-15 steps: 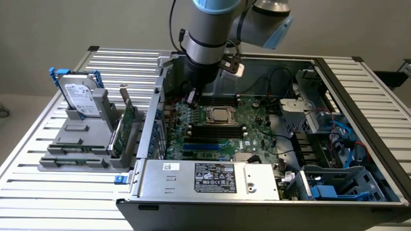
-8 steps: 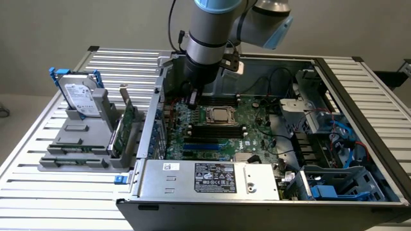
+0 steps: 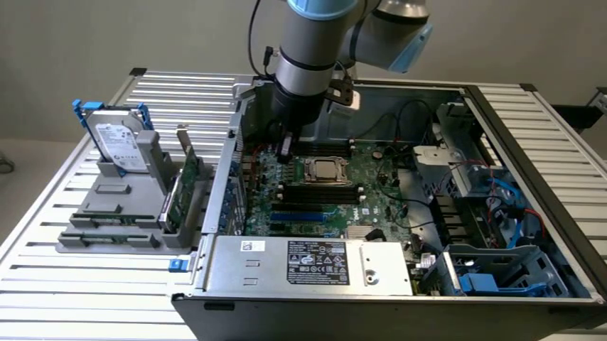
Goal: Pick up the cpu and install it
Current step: 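Install the first cpu locking lever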
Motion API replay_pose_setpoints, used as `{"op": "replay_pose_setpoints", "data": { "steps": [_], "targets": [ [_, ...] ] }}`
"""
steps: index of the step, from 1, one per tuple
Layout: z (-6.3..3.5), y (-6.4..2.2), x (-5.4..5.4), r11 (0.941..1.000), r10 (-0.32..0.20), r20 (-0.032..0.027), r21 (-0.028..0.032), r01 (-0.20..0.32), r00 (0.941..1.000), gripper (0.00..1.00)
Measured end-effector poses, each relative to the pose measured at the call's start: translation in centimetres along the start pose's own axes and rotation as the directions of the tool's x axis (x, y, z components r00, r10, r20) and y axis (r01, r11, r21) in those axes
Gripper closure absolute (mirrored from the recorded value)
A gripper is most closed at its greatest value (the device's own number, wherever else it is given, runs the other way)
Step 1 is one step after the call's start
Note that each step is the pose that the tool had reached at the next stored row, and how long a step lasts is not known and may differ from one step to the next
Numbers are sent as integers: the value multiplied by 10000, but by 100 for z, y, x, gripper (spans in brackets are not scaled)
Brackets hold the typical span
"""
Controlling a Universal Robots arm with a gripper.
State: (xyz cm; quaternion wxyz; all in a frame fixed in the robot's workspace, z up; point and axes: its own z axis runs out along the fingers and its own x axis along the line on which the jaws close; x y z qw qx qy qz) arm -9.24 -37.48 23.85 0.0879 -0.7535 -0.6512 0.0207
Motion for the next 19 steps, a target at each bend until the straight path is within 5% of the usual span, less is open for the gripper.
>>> {"op": "replay_pose_setpoints", "data": {
  "steps": [4, 12, 16, 19],
  "targets": [
    [0, 8, 1, 9999, -128, 174, -9, 129, 9998, 89],
    [-29, 28, 19, 9997, -241, 192, -27, 242, 9995, 89],
    [-85, 17, 40, 9993, -280, 181, -229, 284, 9994, 89],
    [-104, 11, 60, 9984, -297, 205, -482, 306, 9994, 89]
  ]
}}
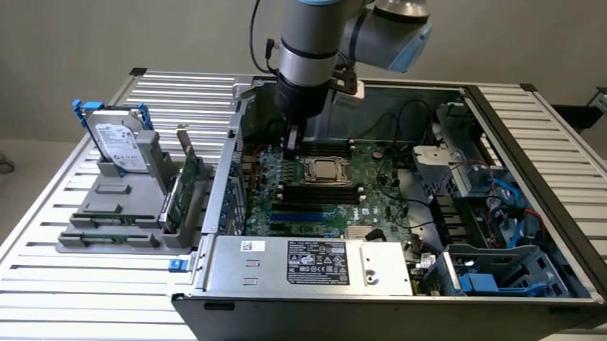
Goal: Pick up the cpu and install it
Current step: 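Install the first cpu locking lever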
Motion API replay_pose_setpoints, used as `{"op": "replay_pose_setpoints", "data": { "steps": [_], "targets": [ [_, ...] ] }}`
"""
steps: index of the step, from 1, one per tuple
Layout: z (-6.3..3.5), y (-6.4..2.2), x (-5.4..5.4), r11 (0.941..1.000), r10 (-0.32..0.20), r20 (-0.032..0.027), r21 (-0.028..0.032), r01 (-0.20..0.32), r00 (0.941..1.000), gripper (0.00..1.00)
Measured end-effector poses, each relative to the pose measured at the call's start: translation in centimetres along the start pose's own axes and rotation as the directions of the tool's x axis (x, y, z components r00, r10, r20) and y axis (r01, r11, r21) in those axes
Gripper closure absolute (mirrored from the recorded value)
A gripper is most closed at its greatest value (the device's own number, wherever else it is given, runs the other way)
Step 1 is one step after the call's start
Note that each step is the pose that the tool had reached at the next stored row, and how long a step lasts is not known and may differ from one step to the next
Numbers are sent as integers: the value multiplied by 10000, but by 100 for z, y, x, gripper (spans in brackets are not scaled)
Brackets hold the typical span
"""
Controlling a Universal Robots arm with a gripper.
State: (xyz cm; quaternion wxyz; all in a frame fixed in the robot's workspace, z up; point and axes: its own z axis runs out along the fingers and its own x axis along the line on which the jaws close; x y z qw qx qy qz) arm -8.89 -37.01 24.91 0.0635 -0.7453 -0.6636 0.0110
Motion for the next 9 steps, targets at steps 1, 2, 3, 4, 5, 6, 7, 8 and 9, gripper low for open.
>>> {"op": "replay_pose_setpoints", "data": {
  "steps": [1, 2, 3, 4, 5, 6, 7, 8, 9],
  "targets": [
    [-4, -1, 4, 10000, -4, 5, -62, 4, 10000, 89],
    [-6, -1, 6, 9999, -9, 7, -105, 9, 10000, 89],
    [-5, -1, 6, 9999, -14, 2, -133, 14, 10000, 89],
    [-5, -1, 6, 9999, -15, 0, -142, 15, 10000, 89],
    [-5, 0, 6, 9999, -16, 0, -143, 16, 10000, 89],
    [-6, -1, 6, 9999, -14, 2, -143, 14, 10000, 89],
    [-6, -1, 6, 9999, -14, 1, -143, 14, 10000, 89],
    [-6, -1, 6, 9999, -14, 2, -143, 14, 10000, 89],
    [-6, -1, 6, 9999, -14, 2, -143, 14, 10000, 89]
  ]
}}
